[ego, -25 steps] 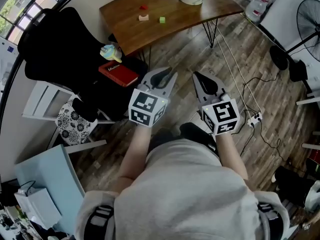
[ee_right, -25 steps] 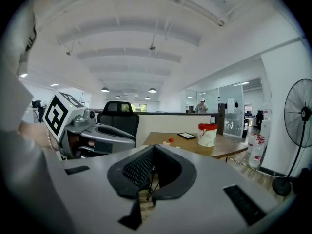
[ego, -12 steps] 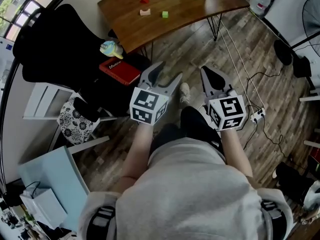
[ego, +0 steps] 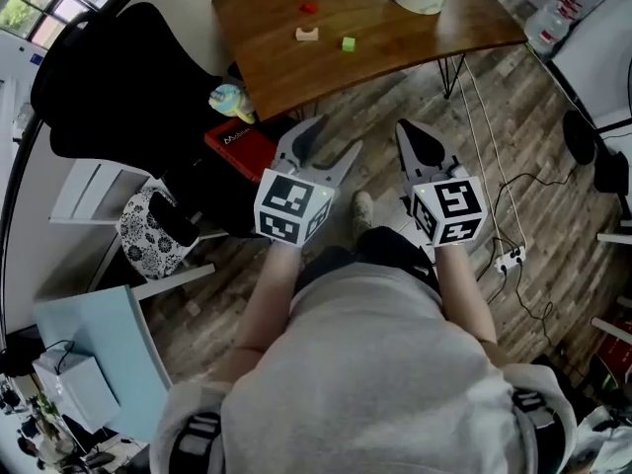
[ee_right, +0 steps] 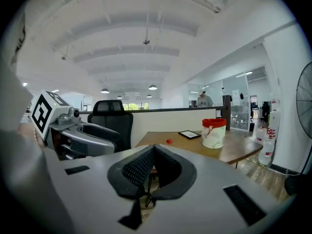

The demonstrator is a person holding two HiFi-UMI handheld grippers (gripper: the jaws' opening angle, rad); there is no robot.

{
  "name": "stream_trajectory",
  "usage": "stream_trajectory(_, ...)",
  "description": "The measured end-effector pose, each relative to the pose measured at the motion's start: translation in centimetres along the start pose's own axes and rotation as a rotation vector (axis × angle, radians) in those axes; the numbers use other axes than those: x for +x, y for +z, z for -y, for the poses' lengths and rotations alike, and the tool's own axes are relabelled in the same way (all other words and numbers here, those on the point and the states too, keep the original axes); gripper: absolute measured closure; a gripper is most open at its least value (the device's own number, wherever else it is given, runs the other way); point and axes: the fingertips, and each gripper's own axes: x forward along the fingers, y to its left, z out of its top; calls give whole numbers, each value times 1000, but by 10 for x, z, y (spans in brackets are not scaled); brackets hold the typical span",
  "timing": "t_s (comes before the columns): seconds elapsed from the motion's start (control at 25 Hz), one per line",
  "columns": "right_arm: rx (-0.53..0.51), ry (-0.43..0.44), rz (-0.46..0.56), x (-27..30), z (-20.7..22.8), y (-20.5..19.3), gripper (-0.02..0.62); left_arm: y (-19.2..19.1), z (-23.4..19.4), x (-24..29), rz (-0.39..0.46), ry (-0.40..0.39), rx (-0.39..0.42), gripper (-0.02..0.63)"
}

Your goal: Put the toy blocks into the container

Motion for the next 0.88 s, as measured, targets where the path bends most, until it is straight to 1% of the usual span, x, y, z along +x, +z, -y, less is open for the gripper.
stream_trajectory(0.32,12,85,62,59,44,33,584,35,-38,49,5,64,24,345)
stream_trajectory(0.48,6,129,84,74,60,44,584,45,-54,71,-6,103,23,345)
stream_trajectory(0.64,12,142,71,83,77,41,584,45,-62,87,-16,123,2,345)
stream_trajectory(0.88,34,134,41,88,98,32,584,37,-64,106,-56,115,-22,345)
